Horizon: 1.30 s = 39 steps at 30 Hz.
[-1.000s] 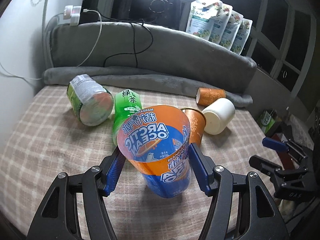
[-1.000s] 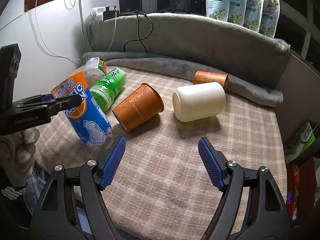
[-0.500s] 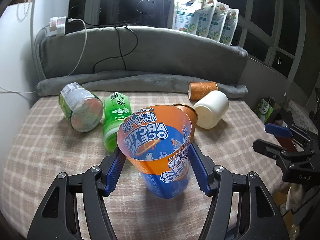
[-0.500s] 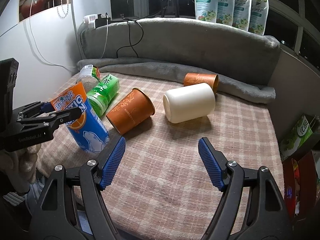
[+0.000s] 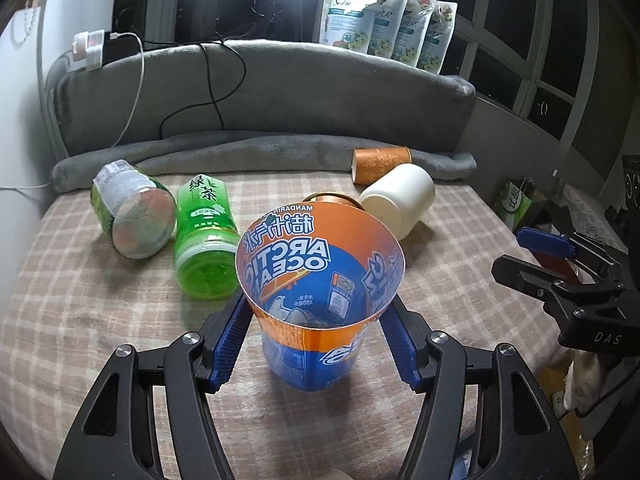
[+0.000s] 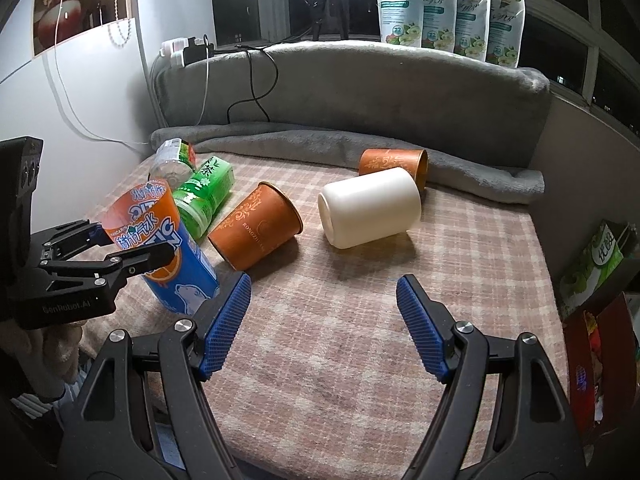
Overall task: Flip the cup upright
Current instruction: 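Lower the upright bottle onto the table with the left tool, then open the left tool and pull it back from the standing bottle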
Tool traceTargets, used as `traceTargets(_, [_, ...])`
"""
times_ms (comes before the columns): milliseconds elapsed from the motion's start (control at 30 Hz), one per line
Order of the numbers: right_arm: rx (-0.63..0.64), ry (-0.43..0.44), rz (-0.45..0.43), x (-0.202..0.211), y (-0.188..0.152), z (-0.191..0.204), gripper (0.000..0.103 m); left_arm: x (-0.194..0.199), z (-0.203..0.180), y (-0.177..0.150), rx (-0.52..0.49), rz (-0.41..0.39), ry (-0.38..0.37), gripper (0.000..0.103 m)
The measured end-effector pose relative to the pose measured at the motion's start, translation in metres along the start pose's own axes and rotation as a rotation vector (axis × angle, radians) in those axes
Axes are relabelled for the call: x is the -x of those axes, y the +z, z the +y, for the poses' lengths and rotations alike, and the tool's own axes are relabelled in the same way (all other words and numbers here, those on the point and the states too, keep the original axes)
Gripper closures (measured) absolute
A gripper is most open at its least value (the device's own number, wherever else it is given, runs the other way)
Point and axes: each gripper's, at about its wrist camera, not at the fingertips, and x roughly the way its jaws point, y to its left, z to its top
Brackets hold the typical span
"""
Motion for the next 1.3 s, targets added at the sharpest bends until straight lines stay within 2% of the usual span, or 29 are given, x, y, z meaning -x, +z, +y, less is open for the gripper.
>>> traceTargets(100, [-0.013, 0.001, -0.006, 0.001, 0.000, -0.001, 0.025, 0.000, 0.003, 0.001, 0.011, 0.007, -0.017, 0.030])
traceTargets(300, [-0.046, 0.009, -0.027, 0.005, -0.001, -0.002, 0.025, 0.006, 0.004, 0.001, 0.014, -0.004, -0.043, 0.024])
traceTargets(667, [-0.108, 0.005, -0.060, 0.009, -0.002, 0.001, 0.025, 0.017, 0.009, 0.000, 0.024, -0.016, -0.088, 0.023])
traceTargets(833, [-0.127, -0.022, -0.103, 0.014, 0.000, 0.006, 0.025, 0.033, 0.013, -0.003, 0.015, -0.064, -0.075, 0.023])
traceTargets(867, [-0.128, -0.028, -0.110, 0.015, 0.001, 0.007, 0.024, 0.037, 0.015, -0.003, 0.014, -0.076, -0.070, 0.023])
traceTargets(933, [-0.131, -0.049, -0.133, 0.017, 0.002, 0.009, 0.011, 0.049, 0.019, -0.004, 0.014, -0.123, -0.053, 0.023])
traceTargets(1167, [-0.139, -0.103, -0.201, 0.026, 0.009, 0.014, 0.010, 0.080, 0.042, 0.003, 0.058, -0.288, 0.073, 0.023])
traceTargets(1300, [-0.152, -0.137, -0.238, 0.033, 0.013, 0.016, 0.009, 0.093, 0.056, 0.004, 0.077, -0.356, 0.144, 0.023])
